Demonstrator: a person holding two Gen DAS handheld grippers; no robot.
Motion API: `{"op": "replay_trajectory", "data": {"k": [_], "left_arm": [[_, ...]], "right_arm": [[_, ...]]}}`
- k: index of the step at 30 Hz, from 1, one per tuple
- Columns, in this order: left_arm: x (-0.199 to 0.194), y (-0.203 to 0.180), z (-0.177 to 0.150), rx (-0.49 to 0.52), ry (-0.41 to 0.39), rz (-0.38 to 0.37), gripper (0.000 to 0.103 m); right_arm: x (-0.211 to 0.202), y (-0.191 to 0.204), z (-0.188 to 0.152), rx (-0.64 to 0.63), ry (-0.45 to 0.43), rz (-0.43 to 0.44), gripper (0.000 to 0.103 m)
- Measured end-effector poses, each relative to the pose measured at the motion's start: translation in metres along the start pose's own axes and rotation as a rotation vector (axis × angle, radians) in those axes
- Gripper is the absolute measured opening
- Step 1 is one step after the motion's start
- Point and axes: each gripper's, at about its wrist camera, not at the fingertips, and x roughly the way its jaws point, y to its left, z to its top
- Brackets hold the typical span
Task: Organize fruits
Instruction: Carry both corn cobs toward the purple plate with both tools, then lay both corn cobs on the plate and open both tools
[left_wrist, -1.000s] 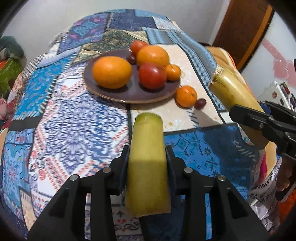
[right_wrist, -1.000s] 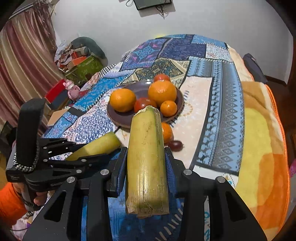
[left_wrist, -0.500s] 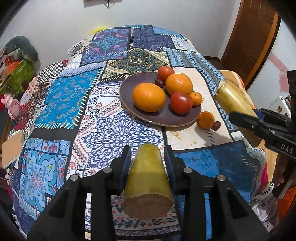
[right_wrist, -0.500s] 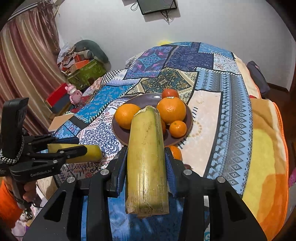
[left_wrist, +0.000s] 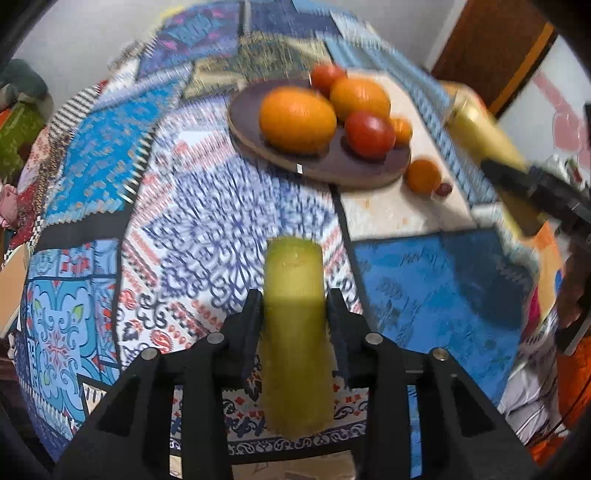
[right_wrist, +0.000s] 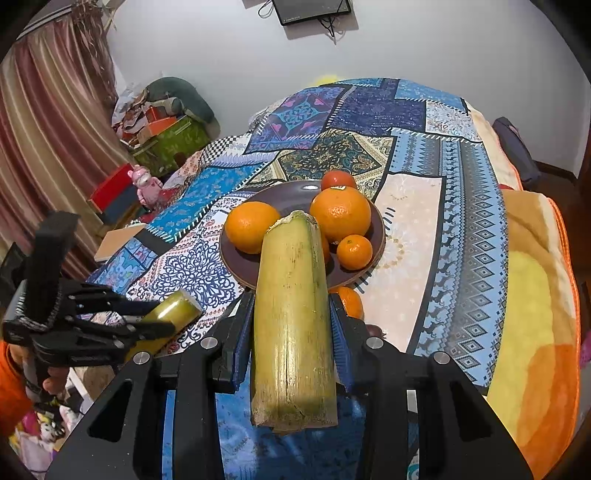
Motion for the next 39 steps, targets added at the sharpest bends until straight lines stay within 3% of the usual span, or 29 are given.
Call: {"op": "replay_trajectory", "data": {"k": [5, 21, 30, 39], "left_arm": [[0.011, -0.005, -0.001, 0.002, 0.003, 0.032, 0.036], [-0.017, 0.018, 0.034, -0.076, -0.166, 0.051, 0.036], [-0.022, 0.033, 0.076, -0.1, -0.229, 0.057, 0.036], [-0.001, 0.046, 0.121, -0.122, -0.224, 0.028, 0.036]], "right_arm": [[0.0, -0.004, 0.002, 0.011, -0.01, 0.005, 0.035], [0.015, -0.005, 0.031, 0.0, -0.036, 0.01, 0.035], [0.038, 0.001, 0.058, -0.023, -0.04, 0.004, 0.035], [0.069, 0.001, 0.079, -0.047, -0.015, -0.015, 0.035]]}}
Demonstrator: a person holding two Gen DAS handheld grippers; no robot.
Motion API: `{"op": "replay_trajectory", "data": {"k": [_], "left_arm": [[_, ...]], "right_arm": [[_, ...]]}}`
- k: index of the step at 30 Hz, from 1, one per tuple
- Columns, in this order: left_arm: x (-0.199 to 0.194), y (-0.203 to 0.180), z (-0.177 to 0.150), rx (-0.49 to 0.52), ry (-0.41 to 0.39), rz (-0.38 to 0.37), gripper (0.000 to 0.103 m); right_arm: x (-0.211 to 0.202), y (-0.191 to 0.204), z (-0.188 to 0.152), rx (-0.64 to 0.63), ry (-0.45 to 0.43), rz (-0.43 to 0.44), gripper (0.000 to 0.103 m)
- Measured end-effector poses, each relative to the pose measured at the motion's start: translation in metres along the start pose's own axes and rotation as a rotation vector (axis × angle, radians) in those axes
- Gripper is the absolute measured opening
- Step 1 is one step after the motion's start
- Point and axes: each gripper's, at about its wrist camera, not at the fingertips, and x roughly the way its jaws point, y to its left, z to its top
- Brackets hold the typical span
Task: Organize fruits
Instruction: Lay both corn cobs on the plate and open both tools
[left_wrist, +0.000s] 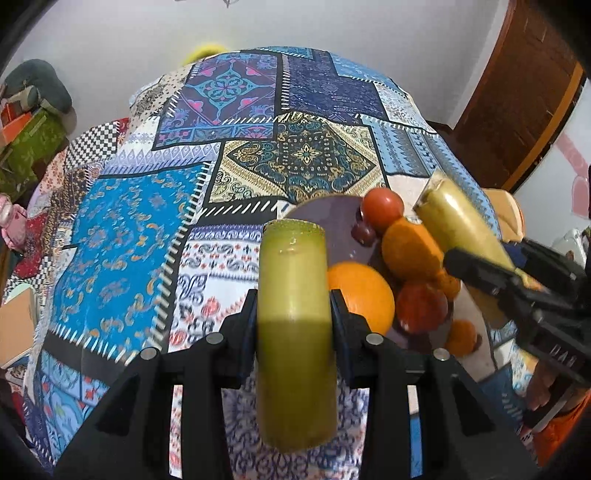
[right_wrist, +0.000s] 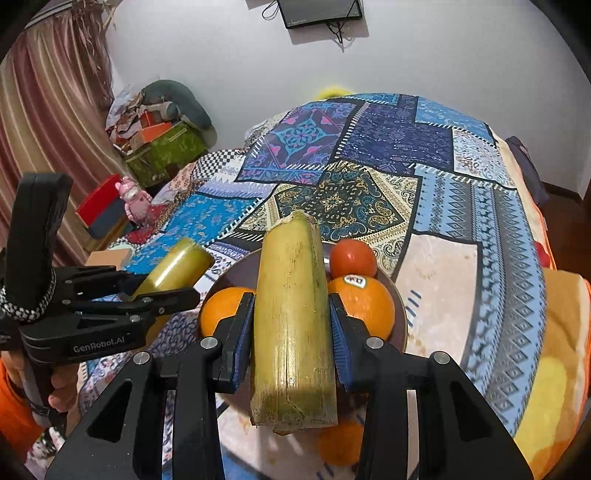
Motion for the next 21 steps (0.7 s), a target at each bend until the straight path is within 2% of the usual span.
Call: {"op": "replay_trajectory", "data": {"k": [9, 21], "left_arm": [[0.029, 0.003, 0.027, -0.006, 0.016, -0.002, 0.036], [0.049, -0.001, 0.037, -0.001, 0.038, -0.021, 0.036]], "right_arm": [[0.028, 0.001, 0.007, -0.025, 0.046, -0.002, 0.035], [0.044, 0.003, 0.01, -0.059, 0.079, -0.01, 0.035]]}}
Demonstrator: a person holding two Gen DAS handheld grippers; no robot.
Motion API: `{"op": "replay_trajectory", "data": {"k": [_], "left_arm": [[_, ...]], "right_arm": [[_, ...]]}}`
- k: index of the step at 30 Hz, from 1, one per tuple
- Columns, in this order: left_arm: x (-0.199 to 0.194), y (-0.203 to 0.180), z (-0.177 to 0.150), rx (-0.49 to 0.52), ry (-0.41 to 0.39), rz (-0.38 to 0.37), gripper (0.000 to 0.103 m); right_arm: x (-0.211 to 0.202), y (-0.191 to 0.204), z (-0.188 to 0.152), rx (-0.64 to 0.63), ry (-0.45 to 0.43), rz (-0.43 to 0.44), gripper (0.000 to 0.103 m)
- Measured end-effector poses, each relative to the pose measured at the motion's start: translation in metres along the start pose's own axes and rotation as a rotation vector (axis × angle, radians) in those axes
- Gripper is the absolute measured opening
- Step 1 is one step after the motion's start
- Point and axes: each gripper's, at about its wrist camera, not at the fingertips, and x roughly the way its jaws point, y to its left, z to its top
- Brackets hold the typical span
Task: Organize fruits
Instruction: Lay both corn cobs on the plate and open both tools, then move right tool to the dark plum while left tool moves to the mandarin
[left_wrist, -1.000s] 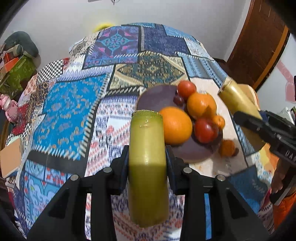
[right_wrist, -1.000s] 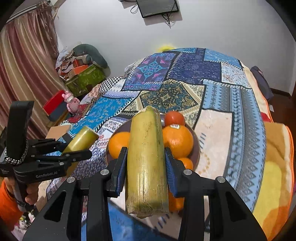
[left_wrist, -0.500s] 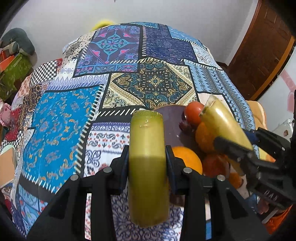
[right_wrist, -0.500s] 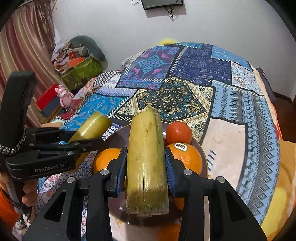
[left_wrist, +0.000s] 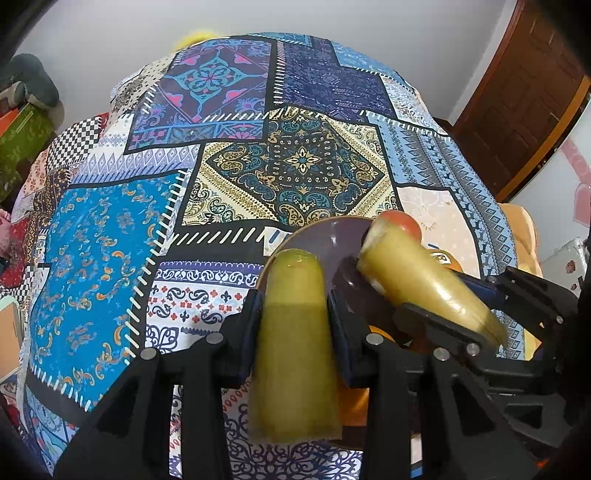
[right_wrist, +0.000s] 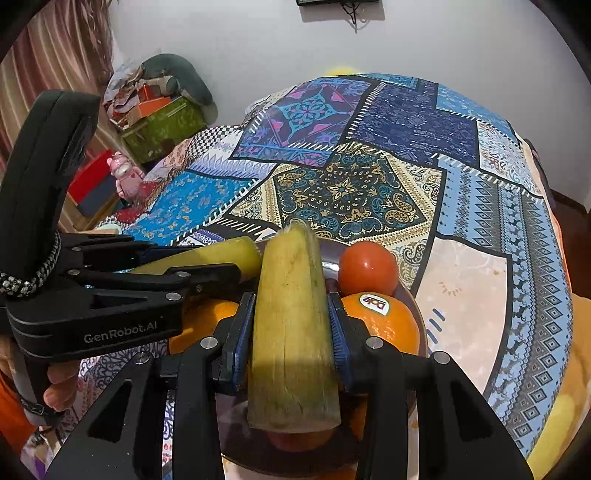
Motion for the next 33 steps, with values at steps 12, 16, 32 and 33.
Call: {"op": "replay_trajectory", "data": {"k": [12, 16, 32, 33], "left_arm": [[-0.015, -0.002, -0.001, 0.02, -0.014, 0.006, 0.038], [-0.033, -0.011, -0.007, 0.056, -0.045, 0.04, 0.039], [-0.121, -0.047, -0.07, 0.088, -0.222, 0.1, 0.082], [-0.121, -0.049, -0.074, 0.086, -0.22, 0.1, 0.083]], "right_arm": [[-0.012, 0.003, 0.005, -0.012, -0.012, 0.004, 0.028], [-0.029, 0.002, 0.001, -0.013, -0.033, -0.002, 0.029], [-0.125, -0.029, -0.053, 0.065, -0.141, -0.084, 0.053], [-0.127, -0.029, -0.058, 0.069, -0.136, -0.087, 0.053]]}}
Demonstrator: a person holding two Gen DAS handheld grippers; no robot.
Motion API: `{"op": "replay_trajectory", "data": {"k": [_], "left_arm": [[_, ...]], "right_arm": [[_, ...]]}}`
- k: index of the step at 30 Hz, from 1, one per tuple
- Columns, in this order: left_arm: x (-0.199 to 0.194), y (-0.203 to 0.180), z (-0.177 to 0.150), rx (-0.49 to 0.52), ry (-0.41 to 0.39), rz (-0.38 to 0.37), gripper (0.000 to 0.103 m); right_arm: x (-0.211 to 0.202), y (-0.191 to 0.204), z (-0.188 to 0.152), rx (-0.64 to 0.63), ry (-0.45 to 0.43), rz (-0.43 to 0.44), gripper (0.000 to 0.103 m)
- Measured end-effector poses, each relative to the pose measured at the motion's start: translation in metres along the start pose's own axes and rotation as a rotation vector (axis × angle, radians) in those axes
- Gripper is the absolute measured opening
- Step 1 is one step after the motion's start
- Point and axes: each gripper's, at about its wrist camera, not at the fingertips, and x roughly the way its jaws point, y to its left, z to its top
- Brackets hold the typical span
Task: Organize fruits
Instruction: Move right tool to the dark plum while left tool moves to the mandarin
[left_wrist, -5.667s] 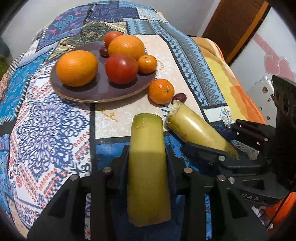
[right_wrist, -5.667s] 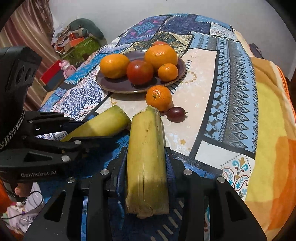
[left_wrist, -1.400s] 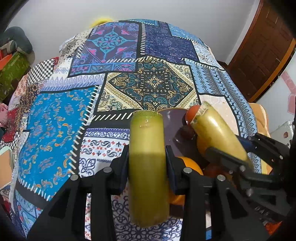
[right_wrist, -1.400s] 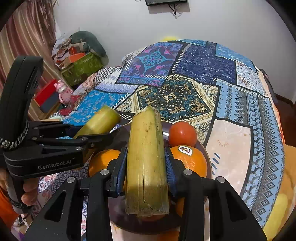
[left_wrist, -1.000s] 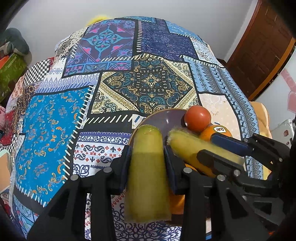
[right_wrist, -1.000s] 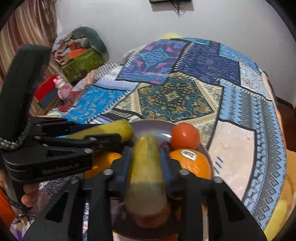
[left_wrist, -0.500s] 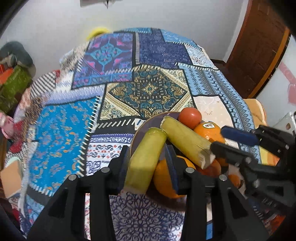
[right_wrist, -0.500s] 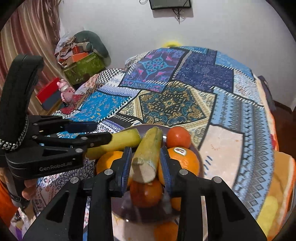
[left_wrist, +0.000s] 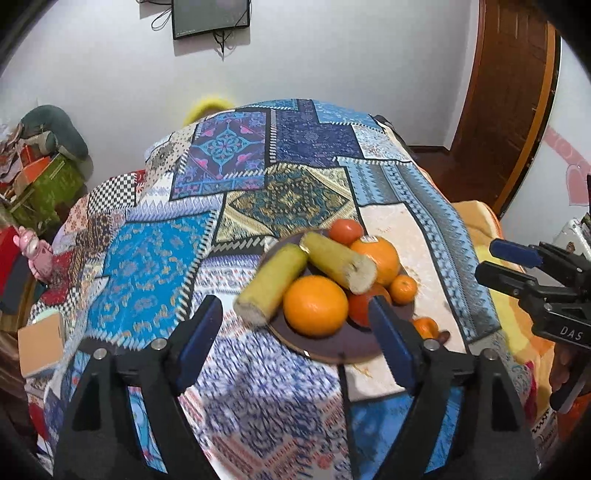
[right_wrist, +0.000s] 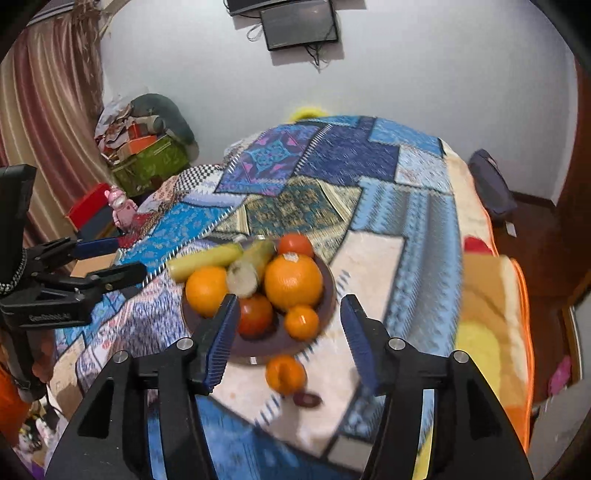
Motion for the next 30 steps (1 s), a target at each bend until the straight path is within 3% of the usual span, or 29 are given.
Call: {"op": "replay_trajectory", "data": {"k": [11, 17, 26, 30], "left_arm": [[0.004, -0.029, -0.051, -0.008, 0.069, -0.043, 0.085], [0.02, -0.04, -0.067, -0.04, 0.112, -0.082, 0.084], [0.042, -0.046, -0.067, -0.059, 0.145, -0.091, 0.082], [0.049, -0.054, -0.064, -0.052, 0.156, -0.106, 0.082]], "right_arm": [[0.017, -0.013, -0.062, 0.054, 0.142, 0.001, 0.053], [0.04, -0.014, -0.079, 0.057, 0.212, 0.013, 0.051], [0.061, -0.013, -0.072, 0.028, 0.22, 0.012, 0.038], [0.064, -0.012, -0.075, -0.001, 0.215, -0.012, 0.024]]}}
